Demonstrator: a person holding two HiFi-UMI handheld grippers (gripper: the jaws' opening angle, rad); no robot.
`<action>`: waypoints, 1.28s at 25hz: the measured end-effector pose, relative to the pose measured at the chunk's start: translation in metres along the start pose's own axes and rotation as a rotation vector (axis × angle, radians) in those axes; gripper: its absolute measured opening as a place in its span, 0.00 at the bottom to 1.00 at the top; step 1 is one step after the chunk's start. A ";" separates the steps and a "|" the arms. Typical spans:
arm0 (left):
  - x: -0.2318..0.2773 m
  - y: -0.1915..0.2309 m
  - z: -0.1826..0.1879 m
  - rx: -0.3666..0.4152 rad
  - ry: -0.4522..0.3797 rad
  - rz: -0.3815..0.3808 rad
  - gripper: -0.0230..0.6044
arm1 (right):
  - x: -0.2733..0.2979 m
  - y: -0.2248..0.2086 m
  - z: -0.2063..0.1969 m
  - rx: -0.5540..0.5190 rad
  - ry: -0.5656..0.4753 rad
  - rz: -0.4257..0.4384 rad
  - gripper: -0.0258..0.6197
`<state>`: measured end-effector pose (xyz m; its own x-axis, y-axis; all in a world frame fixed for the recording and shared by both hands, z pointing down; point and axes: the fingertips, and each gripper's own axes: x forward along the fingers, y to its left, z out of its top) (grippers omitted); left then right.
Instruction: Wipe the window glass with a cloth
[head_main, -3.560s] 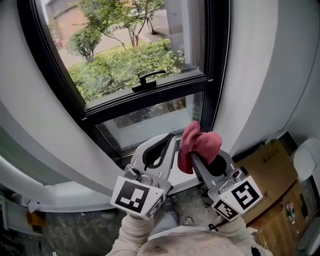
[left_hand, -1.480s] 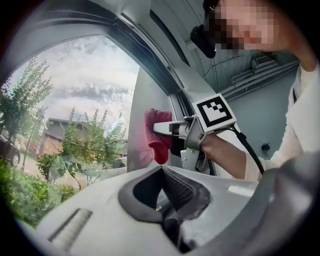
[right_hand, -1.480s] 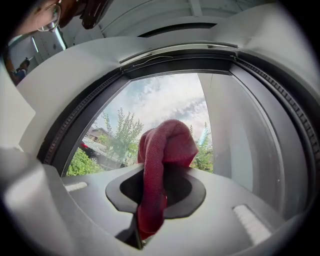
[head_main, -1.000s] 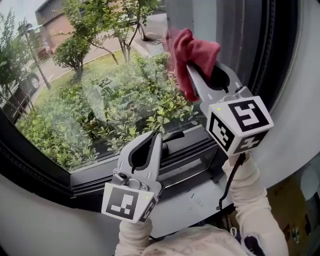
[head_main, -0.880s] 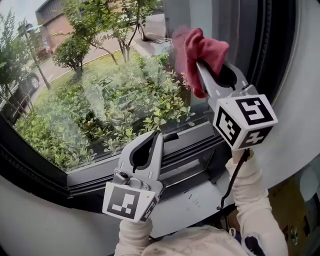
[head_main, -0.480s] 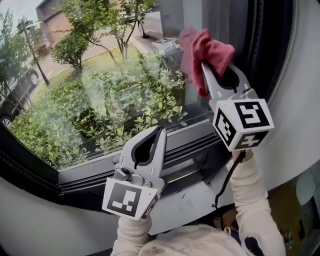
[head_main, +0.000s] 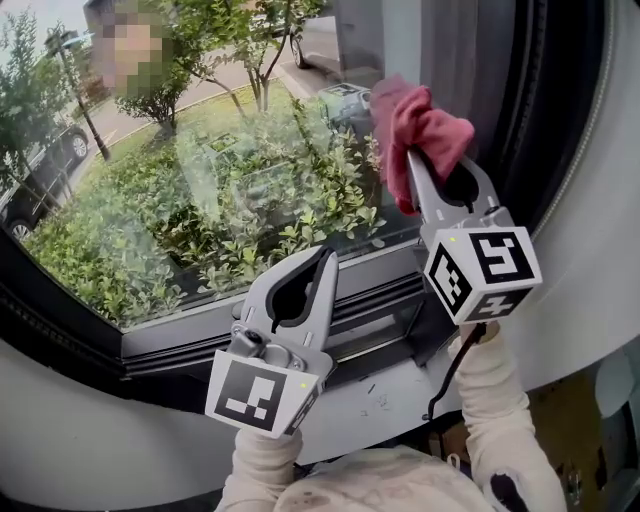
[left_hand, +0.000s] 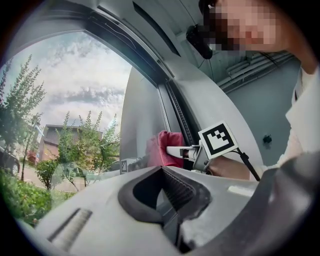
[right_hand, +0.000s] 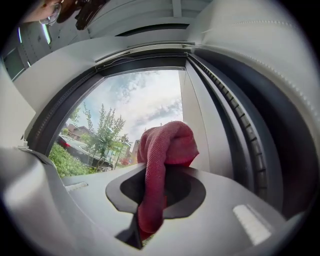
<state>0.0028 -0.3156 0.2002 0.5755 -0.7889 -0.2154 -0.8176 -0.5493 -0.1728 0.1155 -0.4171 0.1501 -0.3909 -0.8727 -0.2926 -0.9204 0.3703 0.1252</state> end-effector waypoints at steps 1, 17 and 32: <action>-0.002 0.002 0.001 0.001 0.000 0.003 0.20 | 0.001 0.008 0.002 0.002 -0.002 0.012 0.17; -0.079 0.066 0.019 -0.002 -0.028 0.059 0.20 | 0.025 0.185 0.041 -0.119 -0.073 0.174 0.18; -0.100 0.071 0.008 -0.008 -0.015 0.051 0.20 | 0.011 0.204 -0.010 -0.116 -0.015 0.173 0.18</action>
<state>-0.1126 -0.2734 0.2019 0.5331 -0.8119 -0.2378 -0.8460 -0.5104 -0.1539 -0.0772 -0.3545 0.1817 -0.5441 -0.7939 -0.2713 -0.8335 0.4747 0.2827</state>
